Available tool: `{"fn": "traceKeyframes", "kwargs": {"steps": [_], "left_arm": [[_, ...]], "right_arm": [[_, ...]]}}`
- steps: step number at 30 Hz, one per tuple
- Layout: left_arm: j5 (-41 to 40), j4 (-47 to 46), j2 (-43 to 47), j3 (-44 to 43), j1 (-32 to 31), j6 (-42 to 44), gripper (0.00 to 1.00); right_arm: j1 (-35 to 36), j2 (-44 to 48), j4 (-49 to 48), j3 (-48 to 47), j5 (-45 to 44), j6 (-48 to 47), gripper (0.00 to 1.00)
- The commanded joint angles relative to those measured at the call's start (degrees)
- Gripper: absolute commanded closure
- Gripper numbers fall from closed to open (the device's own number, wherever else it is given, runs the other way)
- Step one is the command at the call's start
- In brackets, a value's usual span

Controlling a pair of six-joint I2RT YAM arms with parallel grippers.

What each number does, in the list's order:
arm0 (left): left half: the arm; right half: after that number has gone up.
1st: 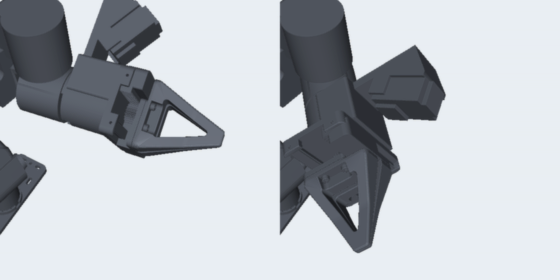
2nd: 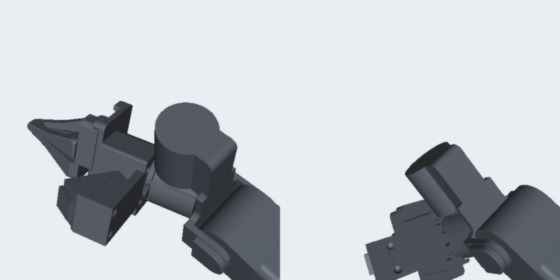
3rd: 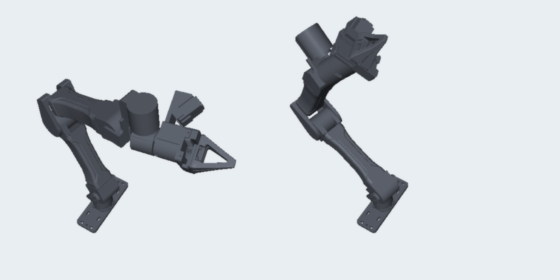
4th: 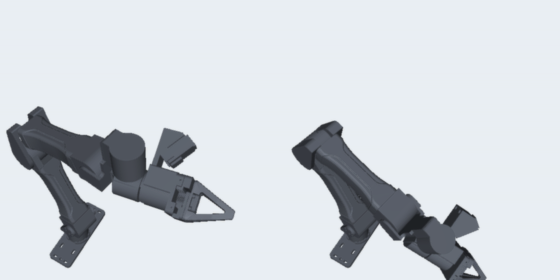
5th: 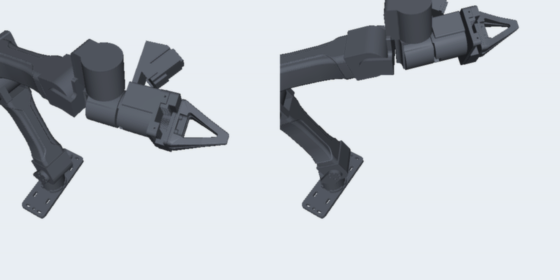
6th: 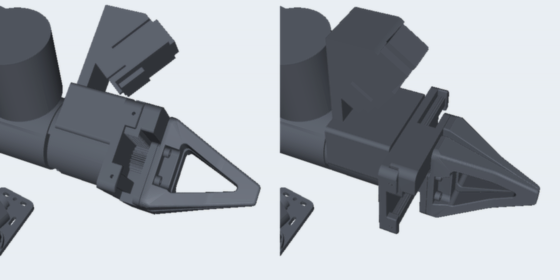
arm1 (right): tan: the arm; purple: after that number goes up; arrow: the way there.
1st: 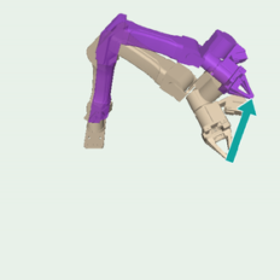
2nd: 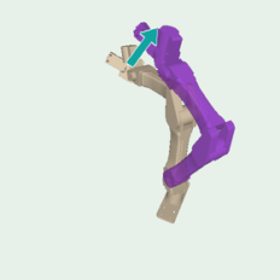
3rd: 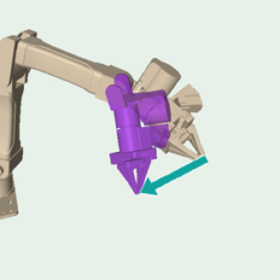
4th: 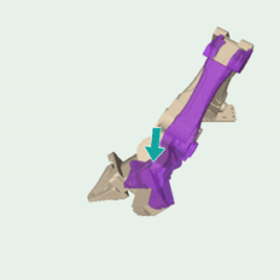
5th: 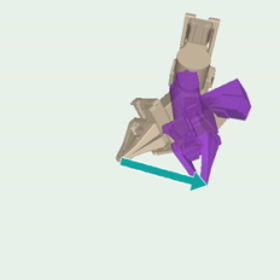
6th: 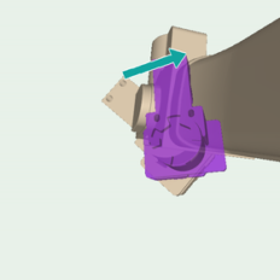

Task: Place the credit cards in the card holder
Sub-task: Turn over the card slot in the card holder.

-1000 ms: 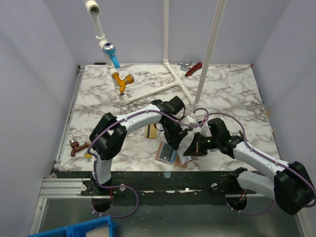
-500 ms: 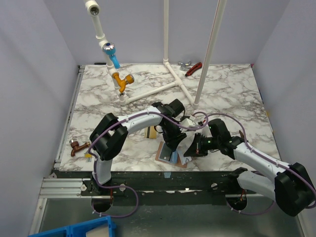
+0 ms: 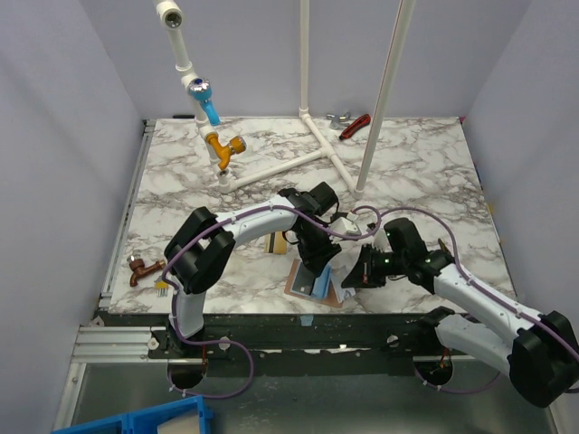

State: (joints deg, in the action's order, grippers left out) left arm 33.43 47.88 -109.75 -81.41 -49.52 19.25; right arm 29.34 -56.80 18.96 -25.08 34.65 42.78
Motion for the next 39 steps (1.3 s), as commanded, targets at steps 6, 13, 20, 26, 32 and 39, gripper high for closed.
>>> {"fn": "traceKeyframes", "kwargs": {"steps": [6,13,20,26,32,39], "left_arm": [[0.0,-1.2,0.4,-0.1,-0.2,0.6,0.60],[-2.3,-1.9,1.3,1.3,-0.3,1.1,0.60],[-9.4,-3.0,3.6,6.1,0.0,2.8,0.60],[-14.8,-5.1,5.7,10.8,0.7,3.9,0.60],[-17.5,-5.5,8.2,12.9,1.6,5.0,0.60],[-18.0,-6.0,10.2,14.6,2.1,6.9,0.60]], "right_arm": [[0.5,2.1,6.9,-5.3,-0.7,-1.9,0.99],[0.5,-0.6,3.9,-1.1,1.6,-1.4,0.99],[1.7,-9.3,-6.7,0.0,3.1,-0.3,0.99],[4.2,-16.0,-11.9,-1.1,2.4,0.2,0.99],[5.1,-19.6,-15.3,-3.3,2.8,0.3,0.99],[5.9,-23.5,-18.3,-4.4,3.4,0.7,0.99]]}}
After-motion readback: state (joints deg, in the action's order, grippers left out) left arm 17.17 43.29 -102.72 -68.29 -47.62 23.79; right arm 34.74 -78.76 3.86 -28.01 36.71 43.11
